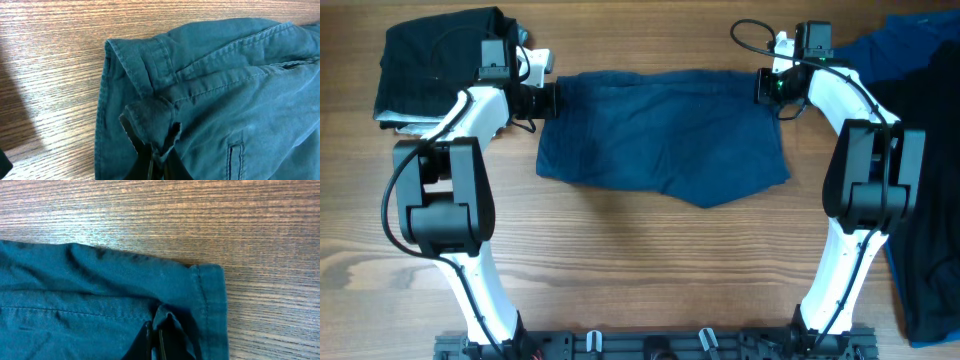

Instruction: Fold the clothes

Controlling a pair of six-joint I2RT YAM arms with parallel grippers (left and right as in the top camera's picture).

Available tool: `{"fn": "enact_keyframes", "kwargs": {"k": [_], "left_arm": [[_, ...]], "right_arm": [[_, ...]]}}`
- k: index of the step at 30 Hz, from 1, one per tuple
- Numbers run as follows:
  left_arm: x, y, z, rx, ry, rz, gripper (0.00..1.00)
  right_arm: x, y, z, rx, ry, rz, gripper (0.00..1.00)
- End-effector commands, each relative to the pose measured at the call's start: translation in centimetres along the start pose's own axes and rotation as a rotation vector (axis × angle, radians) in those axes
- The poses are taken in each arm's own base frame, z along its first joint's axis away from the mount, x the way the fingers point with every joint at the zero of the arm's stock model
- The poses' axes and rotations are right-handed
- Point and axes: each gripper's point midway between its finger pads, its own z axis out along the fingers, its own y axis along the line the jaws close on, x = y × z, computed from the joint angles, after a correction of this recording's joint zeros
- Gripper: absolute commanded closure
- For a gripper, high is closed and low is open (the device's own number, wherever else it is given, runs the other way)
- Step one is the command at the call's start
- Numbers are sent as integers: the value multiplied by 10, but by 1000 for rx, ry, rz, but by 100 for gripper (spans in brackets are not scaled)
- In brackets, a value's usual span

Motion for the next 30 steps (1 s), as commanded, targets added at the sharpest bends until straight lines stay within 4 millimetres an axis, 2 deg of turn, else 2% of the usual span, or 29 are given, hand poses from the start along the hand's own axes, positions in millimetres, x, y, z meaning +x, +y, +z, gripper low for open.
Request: {"fn": "enact_keyframes", "kwargs": {"k": [1,3,7,11,15,18,24,30], "left_arm": [[-16,-14,-14,26,-39,30,96],[-10,-14,-12,27,-16,21,96],[1,-18,4,31,21,26,96],[8,-18,24,30,34,37,96],[13,-2,47,-4,30,-17,96],[6,3,58,-3,-11,-27,96],[-15,7,63,-8,-107,15,96],[-41,25,70,-92,-232,50,96]], "right_arm": [[13,2,10,-16,45,11,96],[21,2,9,-15,75,19,96],[32,-5,9,27,120,62,96],[28,-5,9,28,101,76,96],[20,-6,10,33,69,67,96],[12,-13,14,64,32,58,96],[-5,-24,45,79,-68,36,96],[-24,-29,70,67,-184,14,96]]}}
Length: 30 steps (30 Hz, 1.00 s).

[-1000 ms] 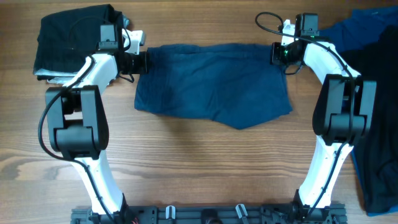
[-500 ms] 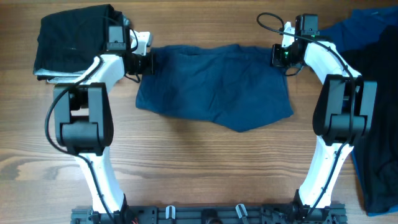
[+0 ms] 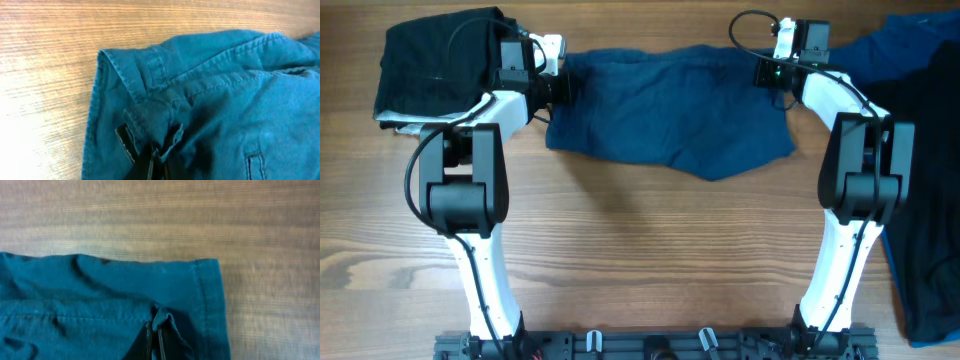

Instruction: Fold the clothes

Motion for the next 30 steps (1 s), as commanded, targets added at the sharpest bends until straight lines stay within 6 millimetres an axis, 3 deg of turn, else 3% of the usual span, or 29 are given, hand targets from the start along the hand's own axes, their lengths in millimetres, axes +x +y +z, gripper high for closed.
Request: {"fn": "enact_keyframes", "kwargs": {"k": [1,10,14,18,21,26,30], "left_arm": [[15,30,19,-120,-7,-18,96],[-34,39,14,-173,-219,-54,96],[-31,43,21,-167,-235,-86,96],[-15,48,34,-167,-213,-119,96],[-20,48,33,-162,-230,-138,96],[-44,25,28,-56,-220,-128,96],[-73,15,9,-57,-228,-105,96]], "right_arm": [[40,-10,37,22,58,21,96],[13,-7,38,11,-54,69,96],[8,-6,37,9,-76,64,96],[0,-6,37,6,-109,59,96],[-6,-5,36,3,-131,56,96],[-16,10,29,-80,-152,45,96],[-43,17,6,-87,-205,29,96]]}}
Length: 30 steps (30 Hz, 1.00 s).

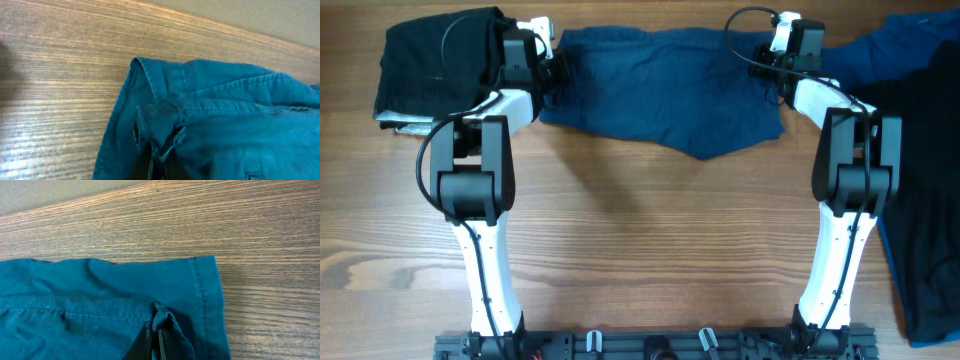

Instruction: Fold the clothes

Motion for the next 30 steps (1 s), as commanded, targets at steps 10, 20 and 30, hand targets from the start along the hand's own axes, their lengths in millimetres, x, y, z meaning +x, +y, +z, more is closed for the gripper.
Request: {"fn": "enact_keyframes", "kwargs": {"k": [10,20,30], "left_arm": [[-72,-39,-57,38,-51,34,96],[-69,-56,-119,-1,93,87,96],[-70,-68,-181,-46,165,65,96]], "right_arm": [[-71,40,-78,-78,-56,-32,96],[-56,60,-140,-113,115,-75,95],[-26,64,-199,-127,293,-91,96]]}}
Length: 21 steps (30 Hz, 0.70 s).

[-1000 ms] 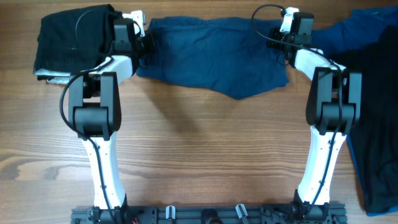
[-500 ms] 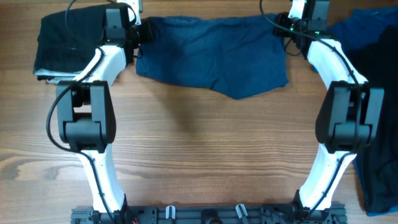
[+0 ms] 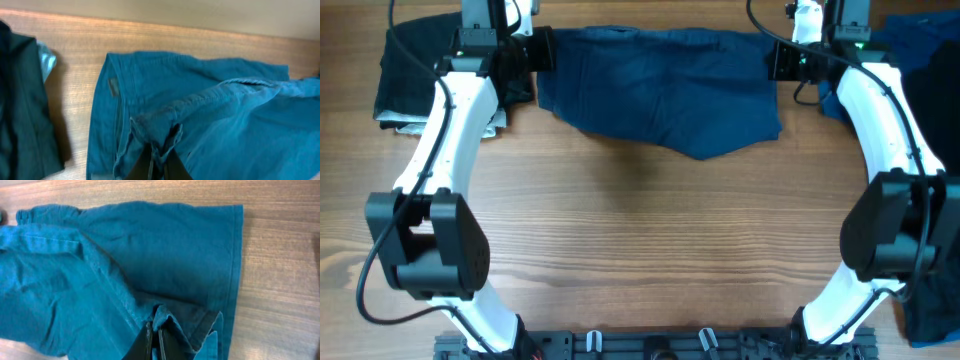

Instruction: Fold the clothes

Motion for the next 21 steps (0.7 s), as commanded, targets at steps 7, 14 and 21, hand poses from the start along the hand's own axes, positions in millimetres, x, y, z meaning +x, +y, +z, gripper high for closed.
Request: {"fn": "enact_keyframes", "kwargs": {"k": [7,14,21], "left_arm": [[50,9,-20,-56,216,-60,96],[80,12,-29,-75,339,-111,96],[106,12,-40,-91,450,-153,96]], "right_arm": [[46,9,-50,-33,168,-31,96],[92,23,-64,-90,357,57,96],[129,32,-83,-106,528,132,96]]}}
